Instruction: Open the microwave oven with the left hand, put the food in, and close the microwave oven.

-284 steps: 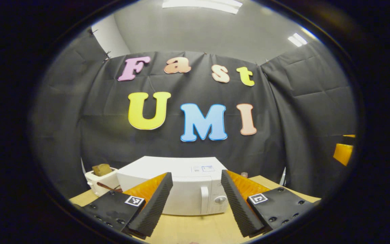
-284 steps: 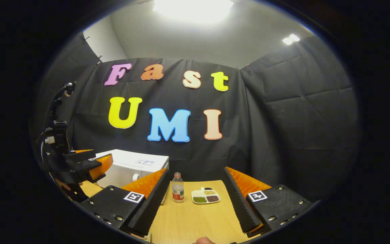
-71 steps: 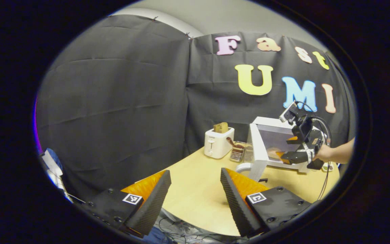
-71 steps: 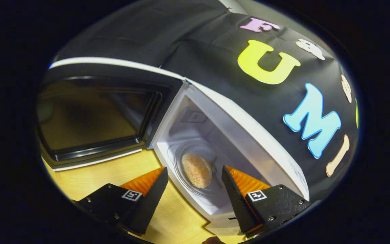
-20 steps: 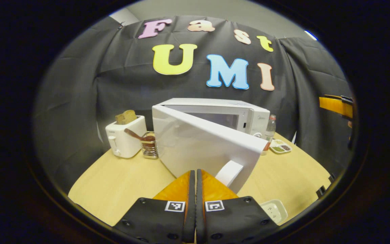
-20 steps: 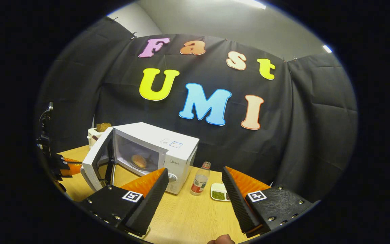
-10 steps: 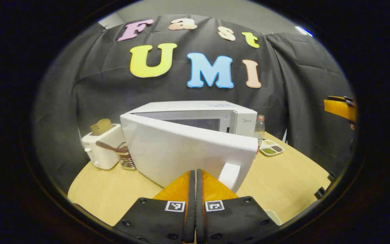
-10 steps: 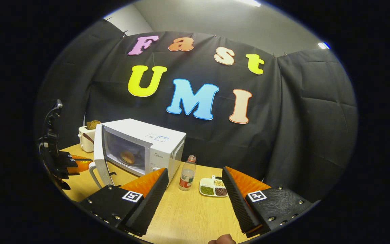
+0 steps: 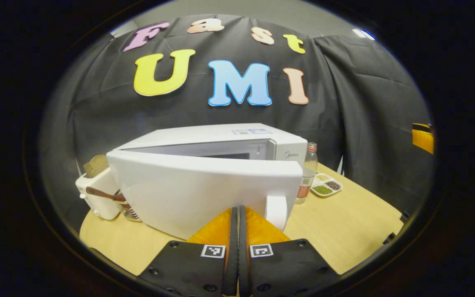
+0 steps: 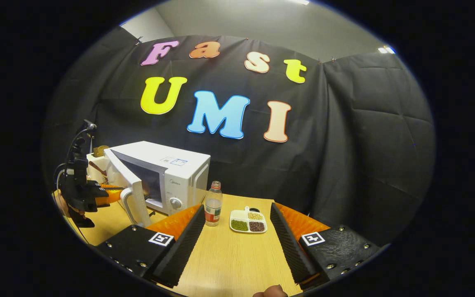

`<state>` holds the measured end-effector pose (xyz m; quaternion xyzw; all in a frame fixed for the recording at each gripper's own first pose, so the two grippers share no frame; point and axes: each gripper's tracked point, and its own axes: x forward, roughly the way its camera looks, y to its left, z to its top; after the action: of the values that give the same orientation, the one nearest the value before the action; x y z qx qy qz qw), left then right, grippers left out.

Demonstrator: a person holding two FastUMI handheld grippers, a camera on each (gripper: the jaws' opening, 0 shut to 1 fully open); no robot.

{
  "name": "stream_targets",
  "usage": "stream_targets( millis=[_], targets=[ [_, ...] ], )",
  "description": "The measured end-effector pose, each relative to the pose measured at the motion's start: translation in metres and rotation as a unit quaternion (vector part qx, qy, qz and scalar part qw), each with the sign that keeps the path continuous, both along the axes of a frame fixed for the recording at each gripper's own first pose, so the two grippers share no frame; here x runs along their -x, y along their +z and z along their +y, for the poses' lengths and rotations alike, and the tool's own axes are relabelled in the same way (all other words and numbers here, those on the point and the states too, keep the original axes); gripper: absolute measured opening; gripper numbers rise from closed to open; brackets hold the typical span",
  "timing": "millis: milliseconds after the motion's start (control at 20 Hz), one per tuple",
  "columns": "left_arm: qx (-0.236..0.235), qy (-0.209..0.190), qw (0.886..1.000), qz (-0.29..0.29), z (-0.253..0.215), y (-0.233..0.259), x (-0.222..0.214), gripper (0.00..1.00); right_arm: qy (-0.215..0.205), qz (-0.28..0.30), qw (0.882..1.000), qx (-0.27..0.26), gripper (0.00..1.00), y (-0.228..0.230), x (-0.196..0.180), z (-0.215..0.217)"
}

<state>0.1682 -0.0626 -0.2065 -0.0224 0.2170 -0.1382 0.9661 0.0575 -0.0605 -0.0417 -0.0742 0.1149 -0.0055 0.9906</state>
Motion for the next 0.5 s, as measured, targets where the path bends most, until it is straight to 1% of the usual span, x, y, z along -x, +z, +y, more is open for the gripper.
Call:
stream_targets(
  millis=[300,500],
  targets=[
    [-0.006,-0.003,1.0,-0.004,-0.019,-0.006,-0.036,0.08,-0.016,0.004,1.0,-0.001,0.96,-0.005,-0.006,-0.018],
    [-0.007,0.013,1.0,-0.006,-0.023,-0.012,-0.06,0.08,-0.027,0.006,1.0,-0.003,0.97,-0.007,-0.009,-0.03]
  ],
)
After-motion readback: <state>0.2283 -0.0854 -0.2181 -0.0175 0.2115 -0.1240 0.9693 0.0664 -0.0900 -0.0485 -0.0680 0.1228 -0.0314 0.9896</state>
